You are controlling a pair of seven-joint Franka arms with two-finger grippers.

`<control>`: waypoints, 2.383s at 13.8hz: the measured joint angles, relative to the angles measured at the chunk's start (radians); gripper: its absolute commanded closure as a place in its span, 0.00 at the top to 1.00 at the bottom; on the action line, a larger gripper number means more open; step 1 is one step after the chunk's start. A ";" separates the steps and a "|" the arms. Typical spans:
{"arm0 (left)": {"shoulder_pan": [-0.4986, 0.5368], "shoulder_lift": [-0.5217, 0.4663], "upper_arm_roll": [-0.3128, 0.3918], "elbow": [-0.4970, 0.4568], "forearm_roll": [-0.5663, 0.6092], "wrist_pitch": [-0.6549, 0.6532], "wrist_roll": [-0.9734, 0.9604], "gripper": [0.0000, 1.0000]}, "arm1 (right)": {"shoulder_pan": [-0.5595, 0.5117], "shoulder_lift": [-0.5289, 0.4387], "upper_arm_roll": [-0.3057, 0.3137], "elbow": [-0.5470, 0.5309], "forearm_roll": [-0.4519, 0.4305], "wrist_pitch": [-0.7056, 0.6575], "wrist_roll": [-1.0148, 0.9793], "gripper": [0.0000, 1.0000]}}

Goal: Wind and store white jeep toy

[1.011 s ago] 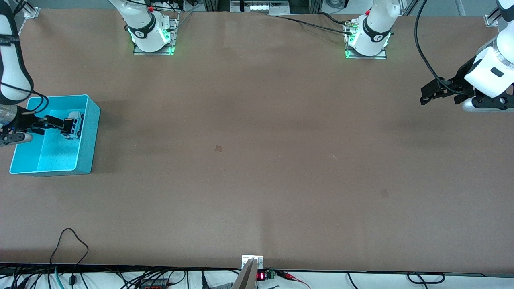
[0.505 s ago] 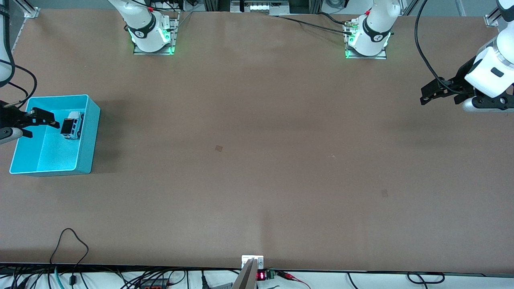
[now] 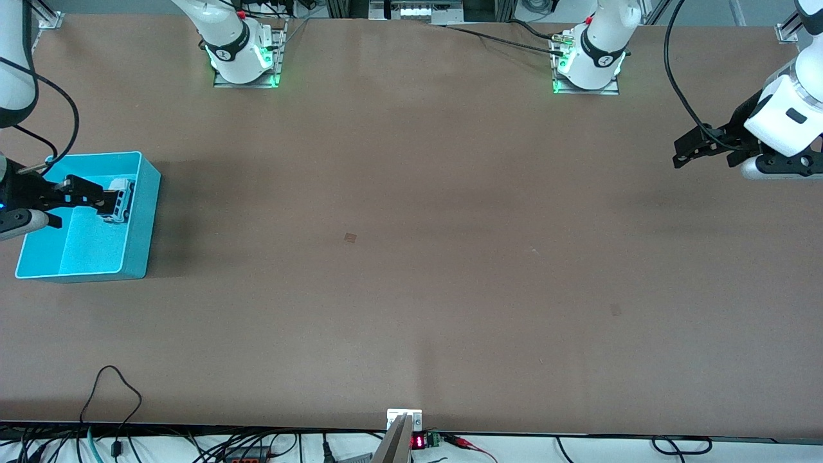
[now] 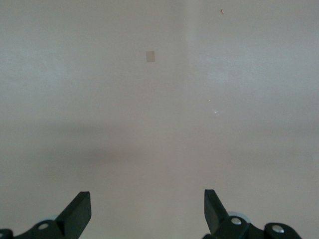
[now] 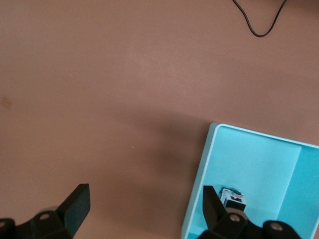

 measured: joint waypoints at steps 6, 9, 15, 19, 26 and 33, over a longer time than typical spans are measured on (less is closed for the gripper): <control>0.000 0.000 0.000 0.000 0.000 0.000 0.000 1.00 | 0.081 -0.080 0.006 0.025 0.002 -0.096 0.312 1.00; -0.001 0.000 0.000 0.000 0.000 0.000 0.000 1.00 | 0.121 -0.127 0.009 0.025 0.002 -0.120 0.399 1.00; -0.001 0.000 0.000 0.000 0.000 -0.001 0.000 1.00 | 0.170 -0.193 0.010 -0.008 0.002 -0.134 0.419 1.00; -0.001 0.000 0.000 0.000 0.000 -0.001 0.000 1.00 | 0.170 -0.239 0.009 -0.052 0.001 -0.134 0.419 1.00; -0.001 0.000 -0.001 0.001 0.000 -0.001 0.000 1.00 | 0.170 -0.251 0.007 -0.050 -0.002 -0.130 0.412 1.00; -0.001 0.000 -0.001 0.001 0.000 -0.001 0.000 1.00 | 0.170 -0.251 0.003 -0.048 -0.004 -0.131 0.411 1.00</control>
